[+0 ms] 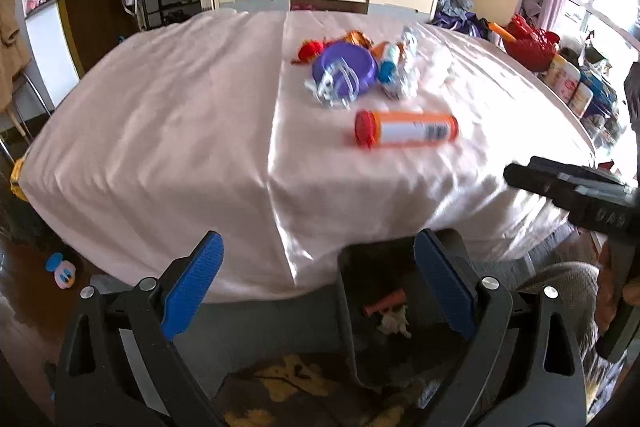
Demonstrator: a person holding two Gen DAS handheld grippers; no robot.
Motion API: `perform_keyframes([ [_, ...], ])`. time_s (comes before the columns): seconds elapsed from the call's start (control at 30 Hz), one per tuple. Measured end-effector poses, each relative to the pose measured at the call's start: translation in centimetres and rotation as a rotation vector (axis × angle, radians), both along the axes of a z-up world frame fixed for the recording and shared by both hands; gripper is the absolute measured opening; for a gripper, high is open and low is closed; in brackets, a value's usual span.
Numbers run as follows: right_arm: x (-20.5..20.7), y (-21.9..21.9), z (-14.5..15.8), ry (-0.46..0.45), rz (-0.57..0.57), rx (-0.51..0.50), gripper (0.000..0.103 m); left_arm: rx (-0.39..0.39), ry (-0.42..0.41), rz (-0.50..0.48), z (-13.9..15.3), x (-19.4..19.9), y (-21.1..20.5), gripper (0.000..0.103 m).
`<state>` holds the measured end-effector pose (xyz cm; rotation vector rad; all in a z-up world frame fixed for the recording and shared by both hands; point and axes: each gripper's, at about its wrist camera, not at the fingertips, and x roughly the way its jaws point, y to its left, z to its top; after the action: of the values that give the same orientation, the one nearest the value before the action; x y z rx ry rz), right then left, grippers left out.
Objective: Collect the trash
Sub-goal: 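Grasp the orange tube with the left tool while the right tool grasps the plastic bag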
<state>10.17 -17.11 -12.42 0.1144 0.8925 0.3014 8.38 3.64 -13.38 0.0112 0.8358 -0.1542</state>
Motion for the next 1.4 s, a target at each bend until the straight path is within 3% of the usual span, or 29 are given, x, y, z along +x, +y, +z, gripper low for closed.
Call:
perform_keyframes([
  [0.07,0.5,0.3,-0.3,0.013,0.008,0.007,0.047,0.004,-0.010,-0.001,0.4,0.5,0.1,0.091],
  [0.17,1.1,0.7,-0.4,0.019,0.012,0.009,0.040,0.009,-0.025,-0.006,1.2,1.6,0.0,0.091],
  [0.43,3.3,1.2,-0.8,0.018,-0.019,-0.049,0.041,0.048,-0.034,-0.084,1.7,4.6,-2.2,0.091],
  [0.57,4.4,1.4,-1.3,0.019,-0.034,-0.087,0.055,0.044,-0.017,-0.107,1.3,6.2,-2.8,0.091],
  [1.4,10.6,1.1,-1.9,-0.001,-0.067,-0.132,0.055,0.004,0.021,-0.297,-0.7,13.8,-4.9,0.090],
])
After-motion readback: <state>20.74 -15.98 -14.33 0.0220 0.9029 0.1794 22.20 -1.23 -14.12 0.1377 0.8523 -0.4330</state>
